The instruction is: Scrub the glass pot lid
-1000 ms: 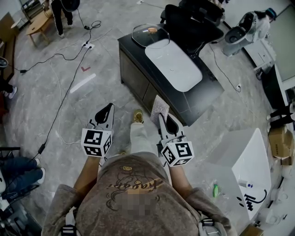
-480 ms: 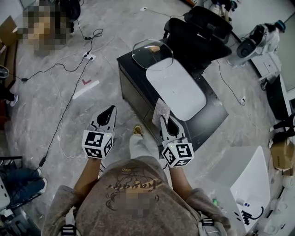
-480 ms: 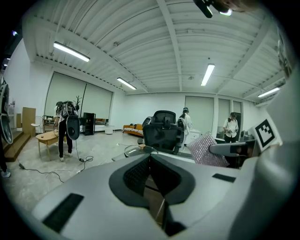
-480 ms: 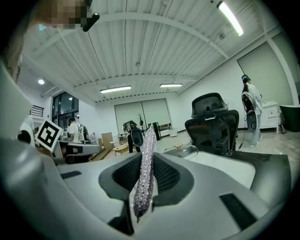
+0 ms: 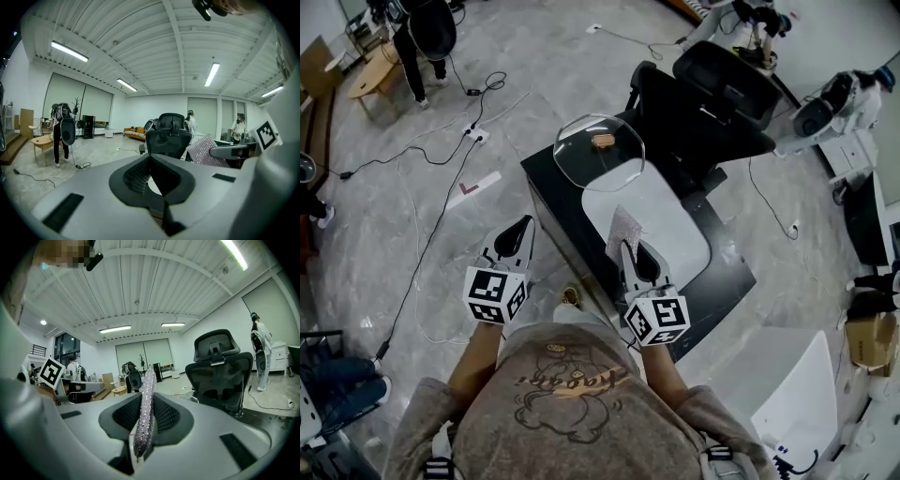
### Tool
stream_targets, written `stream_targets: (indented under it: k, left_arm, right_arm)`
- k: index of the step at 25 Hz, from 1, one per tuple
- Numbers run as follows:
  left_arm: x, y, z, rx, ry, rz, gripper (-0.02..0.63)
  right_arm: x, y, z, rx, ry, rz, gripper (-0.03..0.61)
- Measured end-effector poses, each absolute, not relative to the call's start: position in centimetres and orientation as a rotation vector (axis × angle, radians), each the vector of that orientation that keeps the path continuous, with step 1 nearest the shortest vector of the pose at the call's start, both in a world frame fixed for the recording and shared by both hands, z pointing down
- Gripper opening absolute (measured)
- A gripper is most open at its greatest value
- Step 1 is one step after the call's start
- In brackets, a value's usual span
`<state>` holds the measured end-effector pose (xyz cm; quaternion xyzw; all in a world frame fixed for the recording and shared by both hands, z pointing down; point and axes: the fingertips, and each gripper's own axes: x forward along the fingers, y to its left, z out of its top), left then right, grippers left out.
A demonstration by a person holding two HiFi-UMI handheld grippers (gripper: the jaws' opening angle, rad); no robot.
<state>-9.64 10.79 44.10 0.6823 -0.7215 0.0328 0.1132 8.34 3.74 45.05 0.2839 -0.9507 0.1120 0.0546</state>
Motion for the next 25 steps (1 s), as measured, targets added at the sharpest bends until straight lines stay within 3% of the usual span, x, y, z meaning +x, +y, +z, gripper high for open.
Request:
stream_targets:
  k: [25]
  left_arm:
    - [-14.5,-6.2,44.6,2.210,-1.891,0.168,0.018]
  right_arm:
    - [3.3,-8.7,46.6,1.083,-2.793,0.413,0.084]
